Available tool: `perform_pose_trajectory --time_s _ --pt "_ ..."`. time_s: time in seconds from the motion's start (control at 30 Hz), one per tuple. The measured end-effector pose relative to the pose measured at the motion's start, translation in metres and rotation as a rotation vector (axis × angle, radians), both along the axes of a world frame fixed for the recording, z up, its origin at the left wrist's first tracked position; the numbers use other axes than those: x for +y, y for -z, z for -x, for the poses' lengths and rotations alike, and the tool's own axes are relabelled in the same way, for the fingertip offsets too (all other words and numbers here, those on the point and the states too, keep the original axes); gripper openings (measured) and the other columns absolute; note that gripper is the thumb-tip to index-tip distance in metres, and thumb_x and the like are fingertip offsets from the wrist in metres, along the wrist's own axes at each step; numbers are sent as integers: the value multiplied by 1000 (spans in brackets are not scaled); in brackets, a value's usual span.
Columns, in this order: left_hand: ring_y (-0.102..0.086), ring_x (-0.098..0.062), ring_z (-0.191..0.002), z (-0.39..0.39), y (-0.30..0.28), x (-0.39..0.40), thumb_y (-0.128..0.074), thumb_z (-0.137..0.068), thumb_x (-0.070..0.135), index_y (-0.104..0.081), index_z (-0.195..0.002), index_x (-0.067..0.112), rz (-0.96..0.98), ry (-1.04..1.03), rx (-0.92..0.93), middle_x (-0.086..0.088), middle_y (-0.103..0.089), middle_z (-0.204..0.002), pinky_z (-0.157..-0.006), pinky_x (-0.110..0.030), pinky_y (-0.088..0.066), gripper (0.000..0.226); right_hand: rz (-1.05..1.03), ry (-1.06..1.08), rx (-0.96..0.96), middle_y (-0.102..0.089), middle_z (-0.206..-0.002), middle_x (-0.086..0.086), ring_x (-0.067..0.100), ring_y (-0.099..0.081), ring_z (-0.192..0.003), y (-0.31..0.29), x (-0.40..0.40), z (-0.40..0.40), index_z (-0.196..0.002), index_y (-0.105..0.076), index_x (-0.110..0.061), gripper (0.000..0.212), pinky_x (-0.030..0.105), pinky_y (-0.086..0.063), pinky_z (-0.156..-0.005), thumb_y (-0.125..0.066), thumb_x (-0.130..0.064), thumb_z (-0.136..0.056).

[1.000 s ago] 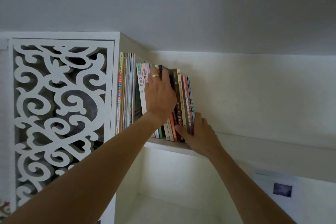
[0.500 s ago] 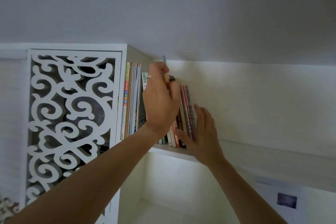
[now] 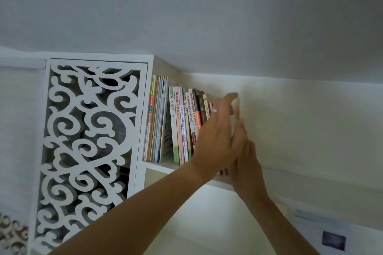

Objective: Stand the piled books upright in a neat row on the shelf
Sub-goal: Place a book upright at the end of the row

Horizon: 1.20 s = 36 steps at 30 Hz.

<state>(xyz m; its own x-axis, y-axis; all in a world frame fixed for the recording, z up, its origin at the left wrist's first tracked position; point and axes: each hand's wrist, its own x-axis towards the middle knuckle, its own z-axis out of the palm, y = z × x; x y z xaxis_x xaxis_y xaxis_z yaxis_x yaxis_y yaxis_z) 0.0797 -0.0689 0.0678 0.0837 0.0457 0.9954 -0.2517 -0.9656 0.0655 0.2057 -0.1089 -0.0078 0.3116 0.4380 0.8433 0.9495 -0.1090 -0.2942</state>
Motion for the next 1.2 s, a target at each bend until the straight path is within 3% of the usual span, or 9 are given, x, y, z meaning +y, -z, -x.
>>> perform_pose_trajectory --time_s 0.07,0.13,0.23,0.4,0.63,0.77,0.83,0.93,1.2 --pt "-54 -10 -76 1 19 31 -39 -102 29 -50 -125 16 52 -174 30 3 -51 -108 -60 -29 -55 29 156 -67 105 -57 -125 7 28 -65 -101 -1 3 2 -153 -29 -25 63 28 -49 -76 -30 -54 -97" --pt "-54 -9 -85 9 35 62 -39 -103 30 -53 -120 18 109 -314 0 2 -52 -113 -69 -30 -58 25 277 -61 105 -60 -129 2 24 -67 -105 -9 8 3 -158 -11 -36 70 31 -55 -80 -28 -67 -98" --pt "-55 -14 -103 20 53 106 -49 -103 27 -55 -121 17 138 -506 -28 -2 -55 -122 -83 -37 -58 21 346 -71 152 -56 -143 -5 19 -68 -113 -17 16 7 -157 3 -38 99 34 -58 -88 -50 -80 -84" --pt "-40 -26 -142 30 70 160 -51 -103 55 -37 -156 17 37 -620 251 -10 -37 -154 -119 -44 -38 66 296 50 191 -59 -142 -3 20 -69 -111 -22 29 15 -158 -5 -28 120 30 -55 -90 -69 -78 -70" --pt "-35 -28 -149 25 79 170 -45 -100 65 -25 -164 19 -12 -664 243 -12 -32 -163 -123 -40 -24 81 172 35 166 -57 -141 2 19 -68 -108 -18 35 19 -157 19 -33 129 39 -58 -91 -77 -61 -75" --pt "-32 -25 -152 21 81 172 -41 -94 78 -28 -163 22 -19 -650 236 -12 -32 -164 -121 -37 -22 90 149 93 133 -45 -152 5 26 -62 -123 -14 46 24 -153 30 -37 137 48 -57 -93 -66 -83 -66" --pt "-32 -26 -152 22 82 174 -41 -94 77 -31 -162 27 -43 -626 220 -13 -31 -165 -121 -39 -23 85 141 95 106 -53 -146 2 22 -66 -117 -15 48 23 -153 28 -38 136 44 -58 -90 -62 -87 -64" --pt "-29 -27 -153 22 84 177 -48 -95 73 -29 -163 29 -59 -612 214 -12 -26 -167 -122 -37 -18 83 121 68 103 -57 -143 -1 17 -68 -112 -17 46 21 -155 24 -36 128 38 -58 -90 -69 -72 -75" --pt "-31 -29 -153 20 88 179 -50 -95 71 -28 -163 29 -66 -628 209 -13 -23 -169 -121 -42 -25 84 104 66 161 -58 -142 0 21 -69 -112 -16 42 18 -155 20 -40 122 45 -58 -94 -72 -65 -78"
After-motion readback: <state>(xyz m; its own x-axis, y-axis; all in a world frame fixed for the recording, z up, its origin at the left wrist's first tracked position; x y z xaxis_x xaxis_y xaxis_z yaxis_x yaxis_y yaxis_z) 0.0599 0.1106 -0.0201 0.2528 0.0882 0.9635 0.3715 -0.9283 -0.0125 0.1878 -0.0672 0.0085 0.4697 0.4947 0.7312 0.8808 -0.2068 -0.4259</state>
